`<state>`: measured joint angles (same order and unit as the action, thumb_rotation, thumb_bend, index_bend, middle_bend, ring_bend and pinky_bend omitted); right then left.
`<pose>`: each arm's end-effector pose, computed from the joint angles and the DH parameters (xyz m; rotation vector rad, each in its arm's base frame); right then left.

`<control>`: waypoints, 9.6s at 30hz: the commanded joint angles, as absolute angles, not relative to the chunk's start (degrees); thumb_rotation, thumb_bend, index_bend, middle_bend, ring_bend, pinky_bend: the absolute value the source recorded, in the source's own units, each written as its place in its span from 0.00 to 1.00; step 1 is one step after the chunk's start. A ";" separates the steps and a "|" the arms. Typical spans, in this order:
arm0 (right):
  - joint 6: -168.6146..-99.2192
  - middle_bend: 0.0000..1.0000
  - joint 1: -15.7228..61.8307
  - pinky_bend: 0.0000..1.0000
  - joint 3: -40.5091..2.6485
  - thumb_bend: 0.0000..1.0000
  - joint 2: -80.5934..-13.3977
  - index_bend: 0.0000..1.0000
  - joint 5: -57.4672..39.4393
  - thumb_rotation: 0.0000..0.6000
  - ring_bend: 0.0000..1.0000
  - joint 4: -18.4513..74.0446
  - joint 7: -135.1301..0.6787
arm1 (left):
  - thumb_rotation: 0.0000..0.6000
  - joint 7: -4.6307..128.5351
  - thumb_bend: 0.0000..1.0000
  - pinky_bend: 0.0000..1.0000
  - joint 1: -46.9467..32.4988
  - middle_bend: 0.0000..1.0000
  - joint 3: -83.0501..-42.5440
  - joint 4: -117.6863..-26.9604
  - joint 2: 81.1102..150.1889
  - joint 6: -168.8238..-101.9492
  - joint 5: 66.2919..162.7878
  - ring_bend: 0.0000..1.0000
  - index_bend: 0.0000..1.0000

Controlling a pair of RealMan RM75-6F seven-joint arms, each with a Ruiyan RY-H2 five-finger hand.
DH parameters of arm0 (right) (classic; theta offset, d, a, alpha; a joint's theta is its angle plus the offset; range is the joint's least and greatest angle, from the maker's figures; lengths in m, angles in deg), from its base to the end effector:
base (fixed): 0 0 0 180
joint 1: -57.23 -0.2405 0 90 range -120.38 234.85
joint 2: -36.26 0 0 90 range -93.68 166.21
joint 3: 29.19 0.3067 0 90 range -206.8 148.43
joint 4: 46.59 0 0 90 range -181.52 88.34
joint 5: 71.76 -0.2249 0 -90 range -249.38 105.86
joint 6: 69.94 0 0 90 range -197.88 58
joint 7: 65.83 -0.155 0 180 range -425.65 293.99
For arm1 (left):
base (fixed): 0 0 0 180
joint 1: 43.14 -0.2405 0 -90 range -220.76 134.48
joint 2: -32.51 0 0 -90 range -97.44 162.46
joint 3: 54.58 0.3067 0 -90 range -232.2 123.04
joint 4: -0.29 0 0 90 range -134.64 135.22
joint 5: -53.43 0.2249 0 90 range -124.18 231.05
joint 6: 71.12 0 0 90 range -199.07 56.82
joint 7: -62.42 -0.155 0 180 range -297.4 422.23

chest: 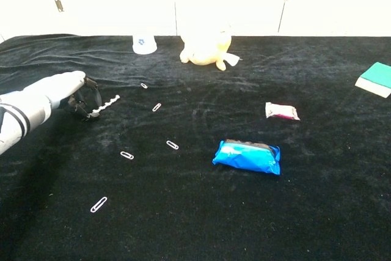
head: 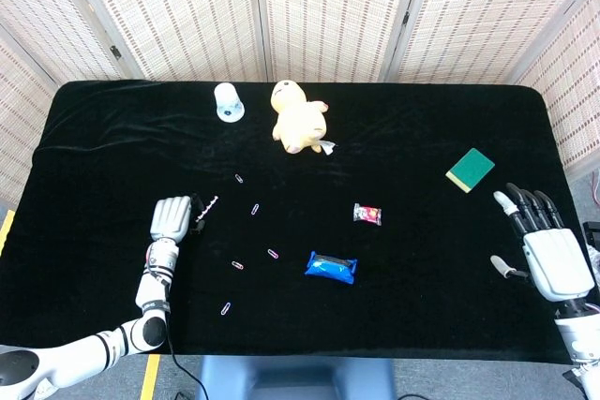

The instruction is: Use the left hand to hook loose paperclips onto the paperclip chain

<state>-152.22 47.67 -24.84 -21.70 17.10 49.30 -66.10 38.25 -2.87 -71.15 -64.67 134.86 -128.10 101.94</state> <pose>-0.3309 -0.2298 0.1945 1.5017 -0.8105 0.9516 -0.2455 0.4214 -0.0710 -1.4930 -1.1167 -0.7637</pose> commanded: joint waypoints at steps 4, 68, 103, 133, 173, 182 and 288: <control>-152.84 0.00 48.13 0.00 -24.83 0.23 -21.62 0.00 16.80 1.00 0.00 49.24 -66.23 | 1.00 38.30 0.41 1.00 -2.65 1.00 -71.08 -63.98 135.13 -127.66 101.89 1.00 0.48; -151.44 0.00 47.63 0.00 -24.60 0.23 -22.44 0.00 15.51 1.00 0.00 48.36 -66.39 | 1.00 42.45 0.64 1.00 -3.79 1.00 -70.71 -63.19 133.02 -127.94 105.00 1.00 0.74; -151.09 0.00 47.31 0.00 -24.54 0.23 -22.77 0.00 15.32 1.00 0.00 49.03 -65.42 | 1.00 45.76 0.64 1.00 -5.77 1.00 -70.81 -69.89 128.34 -130.67 108.00 1.00 0.75; -152.48 0.00 48.21 0.00 -25.10 0.23 -22.58 0.00 16.27 1.00 0.00 49.15 -66.30 | 1.00 47.14 0.64 1.00 -6.61 1.00 -70.24 -84.03 124.08 -136.20 114.81 1.00 0.75; -154.57 0.00 51.08 0.00 -24.65 0.23 -21.49 0.00 13.87 1.00 0.00 45.33 -72.32 | 1.00 45.91 0.65 1.00 4.23 1.00 -71.57 -66.18 136.94 -126.71 113.05 1.00 0.75; -154.25 0.00 51.06 0.00 -24.53 0.23 -21.57 0.00 13.77 1.00 0.00 45.29 -72.29 | 1.00 47.75 0.65 1.00 4.30 1.00 -73.53 -67.01 135.19 -128.57 114.01 1.00 0.75; -156.87 0.00 51.42 0.00 -26.93 0.23 -22.39 0.00 21.48 1.00 0.00 47.08 -69.88 | 1.00 37.34 0.65 1.00 -11.36 1.00 -62.12 -97.18 120.80 -147.49 122.22 1.00 0.75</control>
<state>-156.85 51.39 -26.90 -22.41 21.45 47.10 -69.84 37.59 -11.14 -62.32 -96.90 120.77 -147.26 121.98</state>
